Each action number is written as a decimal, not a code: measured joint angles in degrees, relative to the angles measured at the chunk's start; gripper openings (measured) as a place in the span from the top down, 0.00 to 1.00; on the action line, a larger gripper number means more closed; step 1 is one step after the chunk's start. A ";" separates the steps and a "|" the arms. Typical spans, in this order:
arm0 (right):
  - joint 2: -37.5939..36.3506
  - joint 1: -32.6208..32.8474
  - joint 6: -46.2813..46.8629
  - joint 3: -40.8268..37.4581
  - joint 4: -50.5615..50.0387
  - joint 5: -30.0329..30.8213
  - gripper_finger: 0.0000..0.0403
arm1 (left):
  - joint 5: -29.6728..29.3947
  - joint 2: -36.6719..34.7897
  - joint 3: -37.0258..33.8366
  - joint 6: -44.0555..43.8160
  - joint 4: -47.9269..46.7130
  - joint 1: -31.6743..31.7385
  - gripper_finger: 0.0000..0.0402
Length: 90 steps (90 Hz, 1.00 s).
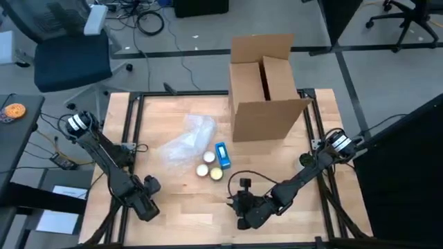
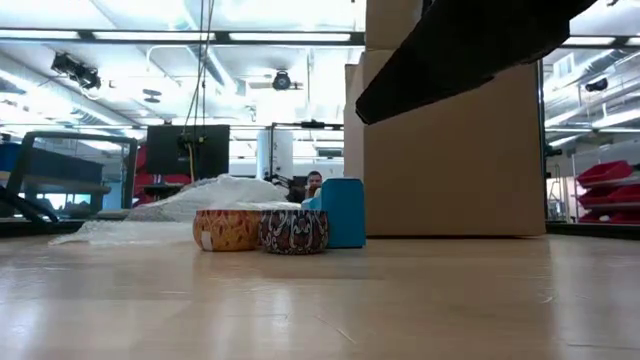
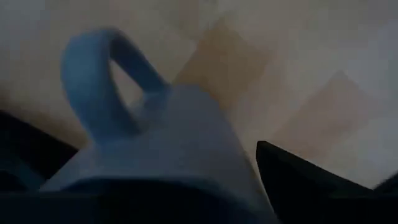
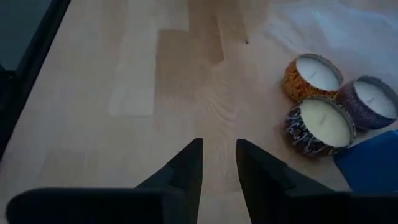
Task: Wrap mug
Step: Wrap the purple mug with the transparent bubble wrap
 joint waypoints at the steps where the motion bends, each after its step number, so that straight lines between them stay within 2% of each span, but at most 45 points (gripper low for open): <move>1: 0.00 0.03 0.00 0.00 0.00 0.00 0.82 | 0.01 0.00 -0.09 0.01 0.19 0.05 0.53; 34: 0.00 0.12 0.07 0.00 -0.02 0.02 0.82 | -1.31 0.00 -0.72 0.05 1.37 0.16 0.55; 45: 0.00 0.12 0.07 0.00 -0.02 0.02 0.82 | -0.89 0.00 -0.72 0.03 1.39 0.85 0.66; 64: 0.00 0.12 0.06 0.00 -0.04 0.02 0.82 | -0.34 0.00 -0.70 0.06 0.10 0.96 0.96; 78: 0.00 0.12 0.04 0.00 -0.04 0.02 0.82 | 0.02 -0.02 -0.28 0.95 -0.54 1.69 0.98; 90: 0.00 0.07 0.04 0.00 -0.04 0.04 0.82 | -1.38 0.02 3.37 4.50 -2.82 3.79 0.99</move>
